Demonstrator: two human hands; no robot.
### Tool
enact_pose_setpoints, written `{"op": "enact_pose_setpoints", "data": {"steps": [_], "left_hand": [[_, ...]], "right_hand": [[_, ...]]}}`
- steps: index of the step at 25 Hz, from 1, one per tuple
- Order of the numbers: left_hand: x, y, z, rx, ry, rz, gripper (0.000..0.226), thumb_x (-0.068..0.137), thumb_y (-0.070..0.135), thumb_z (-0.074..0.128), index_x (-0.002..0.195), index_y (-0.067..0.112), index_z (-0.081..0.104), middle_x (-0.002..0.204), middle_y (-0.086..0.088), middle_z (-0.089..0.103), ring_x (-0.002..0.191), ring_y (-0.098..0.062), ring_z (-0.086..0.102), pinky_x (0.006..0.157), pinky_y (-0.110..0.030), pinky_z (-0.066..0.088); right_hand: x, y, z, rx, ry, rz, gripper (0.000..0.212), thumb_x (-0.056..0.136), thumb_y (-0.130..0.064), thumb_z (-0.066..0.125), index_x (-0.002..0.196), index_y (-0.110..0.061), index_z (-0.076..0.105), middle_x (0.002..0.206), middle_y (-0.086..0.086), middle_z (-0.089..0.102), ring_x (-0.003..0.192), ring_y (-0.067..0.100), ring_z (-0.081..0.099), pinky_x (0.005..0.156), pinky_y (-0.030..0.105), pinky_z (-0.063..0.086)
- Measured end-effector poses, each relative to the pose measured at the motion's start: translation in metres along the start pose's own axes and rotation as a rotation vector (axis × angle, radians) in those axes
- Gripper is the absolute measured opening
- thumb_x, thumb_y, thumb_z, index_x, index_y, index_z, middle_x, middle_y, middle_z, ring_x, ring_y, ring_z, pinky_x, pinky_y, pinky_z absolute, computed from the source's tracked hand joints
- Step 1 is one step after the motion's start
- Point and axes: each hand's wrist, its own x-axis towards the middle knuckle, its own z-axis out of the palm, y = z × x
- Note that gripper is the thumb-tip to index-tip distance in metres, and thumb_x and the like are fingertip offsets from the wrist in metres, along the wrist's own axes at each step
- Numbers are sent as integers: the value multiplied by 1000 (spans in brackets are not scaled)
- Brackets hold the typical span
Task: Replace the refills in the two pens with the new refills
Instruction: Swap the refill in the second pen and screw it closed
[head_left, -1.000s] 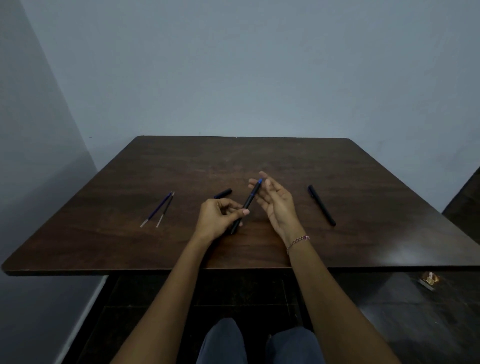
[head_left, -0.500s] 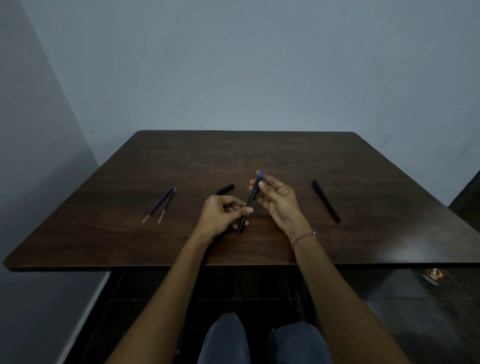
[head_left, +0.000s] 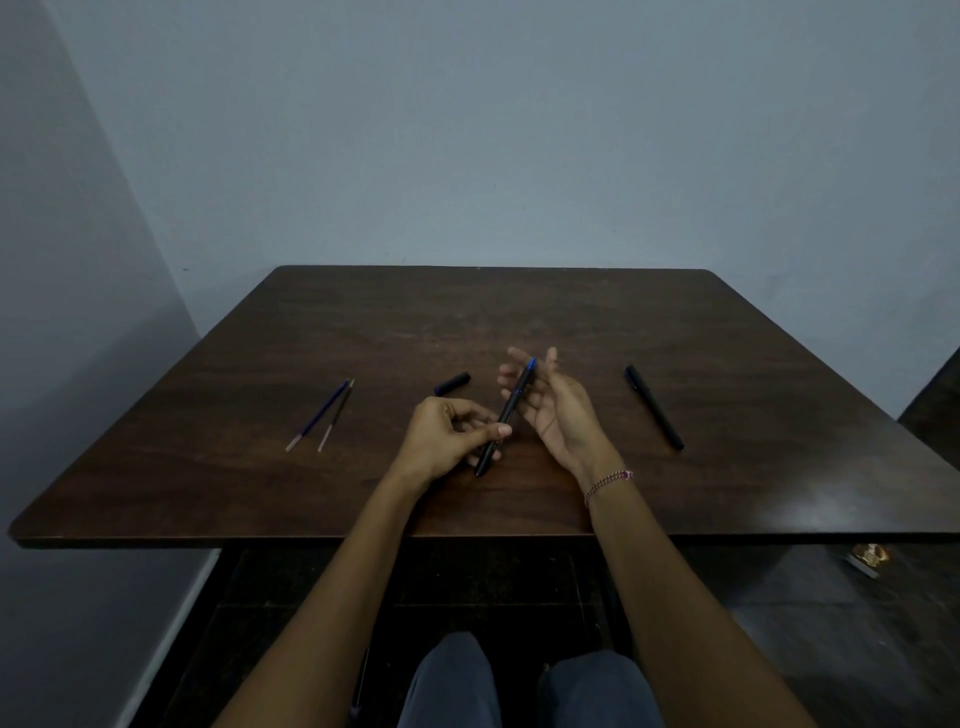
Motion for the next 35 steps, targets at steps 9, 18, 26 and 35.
{"op": "enact_pose_setpoints", "data": {"steps": [9, 18, 26, 35], "left_hand": [[-1, 1, -1, -5, -15, 16, 10, 76, 12, 76, 83, 9, 69, 59, -2, 71, 56, -14, 70, 45, -18, 50], [-1, 2, -1, -13, -39, 25, 10, 75, 11, 76, 82, 10, 70, 60, -4, 71, 57, -16, 70, 45, -18, 51], [0, 0, -1, 4, -38, 29, 11, 75, 12, 77, 84, 8, 71, 60, -5, 71, 57, -16, 70, 46, -18, 51], [1, 0, -1, -50, 1, 7, 12, 75, 9, 76, 85, 8, 70, 64, -7, 71, 59, -19, 71, 45, -19, 50]], "right_hand": [[-3, -4, 3, 120, -159, 9, 30, 101, -14, 33, 122, -9, 55, 106, 11, 72, 103, 21, 67, 81, 26, 55], [-6, -6, 3, 1, 14, -30, 11, 92, -11, 53, 97, -11, 63, 76, 3, 74, 77, 15, 72, 66, 23, 56], [-4, -3, 2, -32, 39, -33, 23, 85, -30, 58, 96, -11, 65, 78, 5, 74, 77, 17, 72, 66, 24, 57], [0, -1, -2, 104, -109, -37, 29, 97, -5, 40, 118, -10, 60, 107, 11, 72, 104, 20, 67, 81, 24, 54]]}}
